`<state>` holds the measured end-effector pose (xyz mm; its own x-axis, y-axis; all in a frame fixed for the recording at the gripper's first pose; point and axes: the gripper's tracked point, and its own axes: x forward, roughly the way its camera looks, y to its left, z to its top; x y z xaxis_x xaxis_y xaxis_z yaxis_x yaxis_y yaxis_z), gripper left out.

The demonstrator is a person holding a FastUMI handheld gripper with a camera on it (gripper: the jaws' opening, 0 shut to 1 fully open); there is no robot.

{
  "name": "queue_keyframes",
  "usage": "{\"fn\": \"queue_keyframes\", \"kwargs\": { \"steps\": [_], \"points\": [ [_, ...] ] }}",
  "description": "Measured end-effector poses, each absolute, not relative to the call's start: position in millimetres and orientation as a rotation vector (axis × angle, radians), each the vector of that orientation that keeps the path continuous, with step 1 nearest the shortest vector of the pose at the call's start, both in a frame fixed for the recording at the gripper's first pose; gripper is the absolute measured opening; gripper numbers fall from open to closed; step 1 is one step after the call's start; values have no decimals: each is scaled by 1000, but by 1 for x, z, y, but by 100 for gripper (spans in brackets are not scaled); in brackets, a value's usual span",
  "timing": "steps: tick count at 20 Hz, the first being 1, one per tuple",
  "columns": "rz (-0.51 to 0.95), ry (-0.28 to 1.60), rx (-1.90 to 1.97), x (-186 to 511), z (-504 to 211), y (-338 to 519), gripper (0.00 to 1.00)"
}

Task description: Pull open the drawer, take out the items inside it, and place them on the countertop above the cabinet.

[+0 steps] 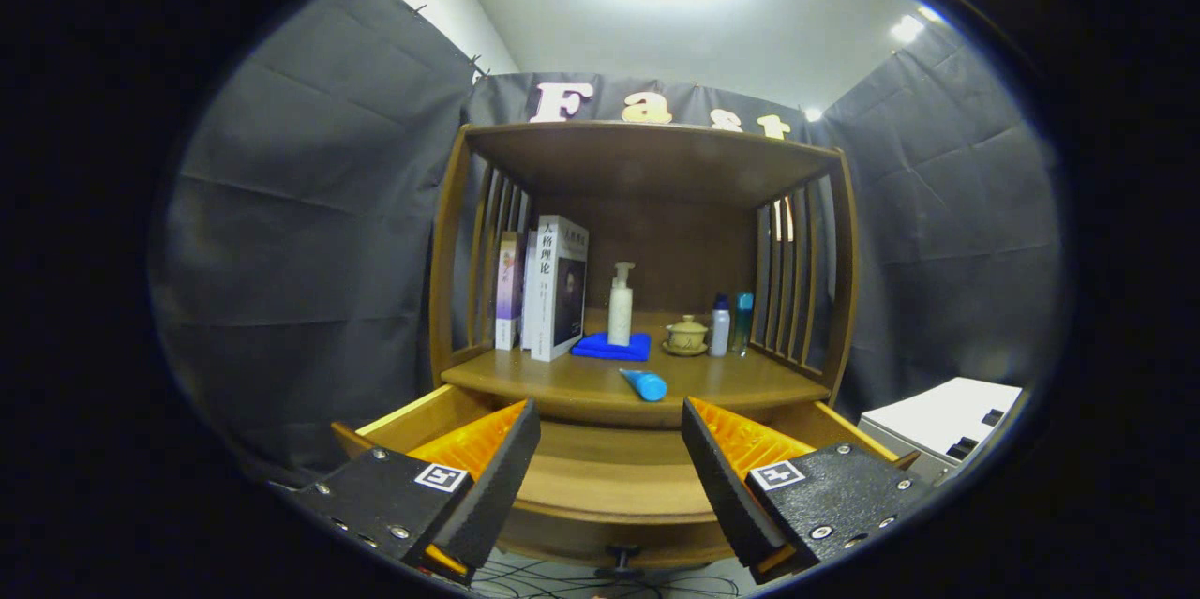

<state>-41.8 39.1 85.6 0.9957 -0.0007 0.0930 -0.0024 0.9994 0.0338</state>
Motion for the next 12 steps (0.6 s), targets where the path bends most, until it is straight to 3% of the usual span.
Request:
{"fn": "queue_keyframes", "kwargs": {
  "steps": [12],
  "points": [
    [-7,81,118,-73,-5,53,94]
  ]
}}
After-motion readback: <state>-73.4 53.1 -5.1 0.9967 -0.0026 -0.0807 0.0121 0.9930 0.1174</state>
